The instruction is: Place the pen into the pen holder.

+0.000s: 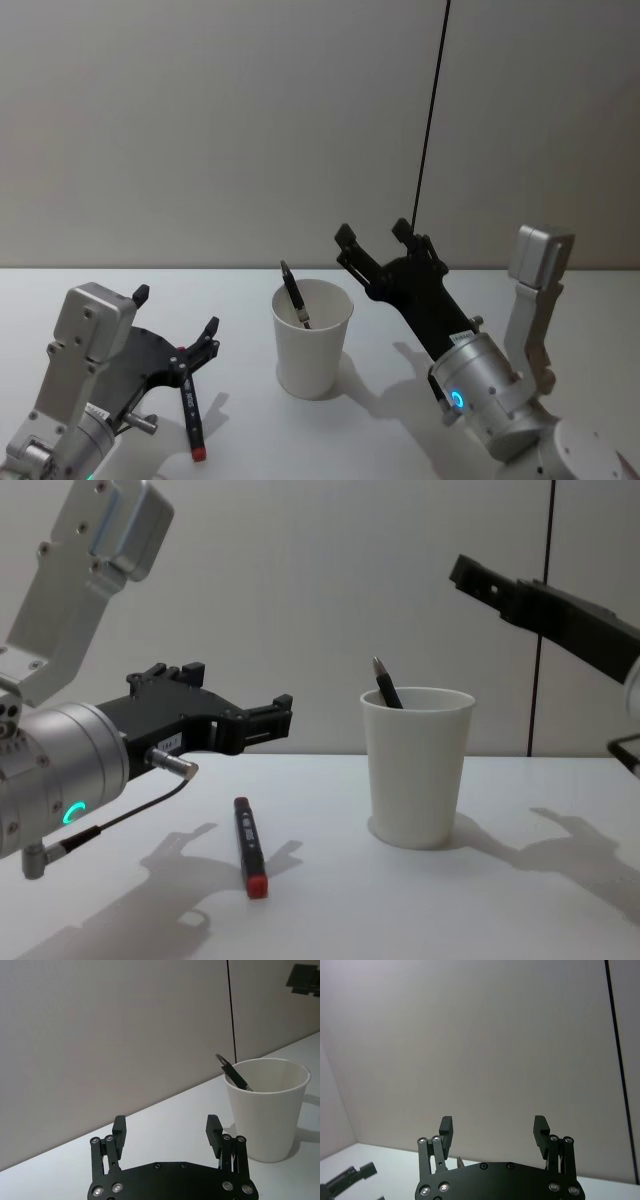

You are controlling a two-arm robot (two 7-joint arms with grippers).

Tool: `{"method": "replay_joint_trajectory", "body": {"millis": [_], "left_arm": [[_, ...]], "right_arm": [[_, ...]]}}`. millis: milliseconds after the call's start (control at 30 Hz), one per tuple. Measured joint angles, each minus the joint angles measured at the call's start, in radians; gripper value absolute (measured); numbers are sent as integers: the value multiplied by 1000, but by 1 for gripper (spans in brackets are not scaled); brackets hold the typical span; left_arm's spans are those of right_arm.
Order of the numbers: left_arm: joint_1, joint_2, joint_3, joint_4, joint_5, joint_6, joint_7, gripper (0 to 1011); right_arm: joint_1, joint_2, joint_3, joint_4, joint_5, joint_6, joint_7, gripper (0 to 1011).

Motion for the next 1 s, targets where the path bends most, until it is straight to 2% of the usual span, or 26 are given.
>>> {"method": "replay_joint_trajectory", "body": {"millis": [1000], "left_arm": [[0,0,0,0,0,0,0,1003]], "right_arm": [[-257,182,1,-270,-193,144,-208,1001]]}}
